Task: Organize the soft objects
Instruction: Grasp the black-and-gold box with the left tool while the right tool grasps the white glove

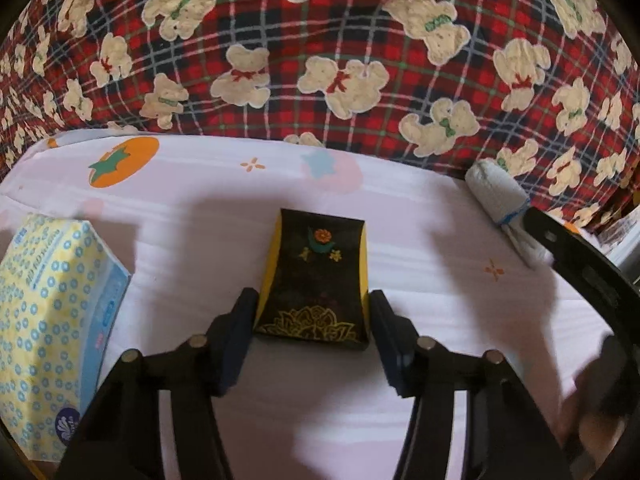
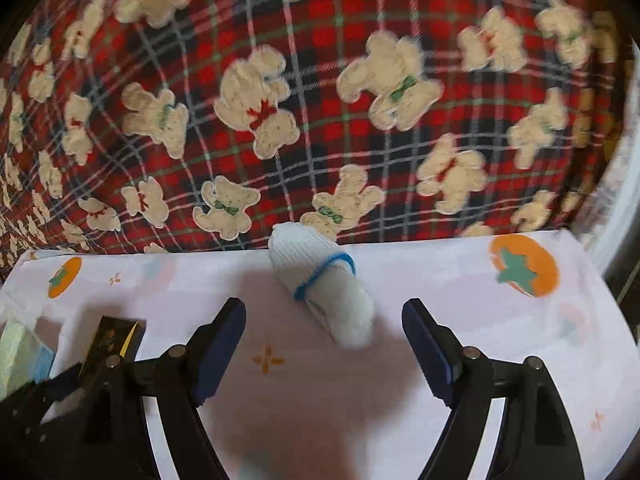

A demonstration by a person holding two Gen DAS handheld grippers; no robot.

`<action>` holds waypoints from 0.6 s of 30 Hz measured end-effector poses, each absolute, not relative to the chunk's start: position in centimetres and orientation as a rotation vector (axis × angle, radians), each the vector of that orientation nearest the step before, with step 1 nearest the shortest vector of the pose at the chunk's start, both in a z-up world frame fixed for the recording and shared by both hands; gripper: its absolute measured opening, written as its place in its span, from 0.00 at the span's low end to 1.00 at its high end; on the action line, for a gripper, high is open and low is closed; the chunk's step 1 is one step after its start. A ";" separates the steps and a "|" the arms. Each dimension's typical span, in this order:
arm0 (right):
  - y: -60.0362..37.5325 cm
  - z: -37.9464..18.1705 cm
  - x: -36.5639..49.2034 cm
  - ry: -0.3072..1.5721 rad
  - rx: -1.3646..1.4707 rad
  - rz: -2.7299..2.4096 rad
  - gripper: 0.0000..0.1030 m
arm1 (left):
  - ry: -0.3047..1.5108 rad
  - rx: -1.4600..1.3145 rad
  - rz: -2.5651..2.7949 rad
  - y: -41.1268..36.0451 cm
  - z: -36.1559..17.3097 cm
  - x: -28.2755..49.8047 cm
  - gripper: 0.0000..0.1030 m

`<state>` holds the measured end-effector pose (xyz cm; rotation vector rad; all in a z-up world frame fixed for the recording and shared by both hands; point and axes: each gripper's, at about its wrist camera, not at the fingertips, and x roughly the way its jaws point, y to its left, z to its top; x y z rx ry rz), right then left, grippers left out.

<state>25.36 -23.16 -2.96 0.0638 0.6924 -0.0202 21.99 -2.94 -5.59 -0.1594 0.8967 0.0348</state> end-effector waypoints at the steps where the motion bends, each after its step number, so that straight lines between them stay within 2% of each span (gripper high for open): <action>1: -23.2 -3.1 26.2 0.702 0.056 -0.028 0.80 | 0.896 -0.164 0.033 -2.9 -5.6 22.0 0.54; 5: -22.8 -3.4 29.1 0.733 0.039 0.006 0.80 | 0.899 -0.153 0.037 -2.8 -5.6 21.9 0.54; 8: -22.2 -4.6 31.5 0.833 0.038 0.051 0.80 | 0.901 -0.143 0.042 -2.9 -5.6 22.0 0.54; 9: -22.0 -5.0 32.0 0.864 0.031 0.055 0.73 | 0.902 -0.141 0.043 -3.0 -5.6 22.0 0.54; 10: -21.9 -5.3 32.3 0.885 0.026 0.057 0.55 | 0.903 -0.138 0.044 -3.0 -5.6 22.0 0.54; 12: -21.9 -5.4 32.4 0.894 0.014 0.034 0.40 | 0.904 -0.135 0.045 -3.0 -5.7 22.1 0.54; 15: -21.7 -5.2 31.8 0.895 0.002 0.032 0.28 | 0.900 -0.152 0.036 -2.8 -5.7 22.1 0.54; 18: -21.6 -4.9 29.6 0.884 0.016 0.025 0.26 | 0.895 -0.168 0.027 -2.6 -5.7 22.0 0.54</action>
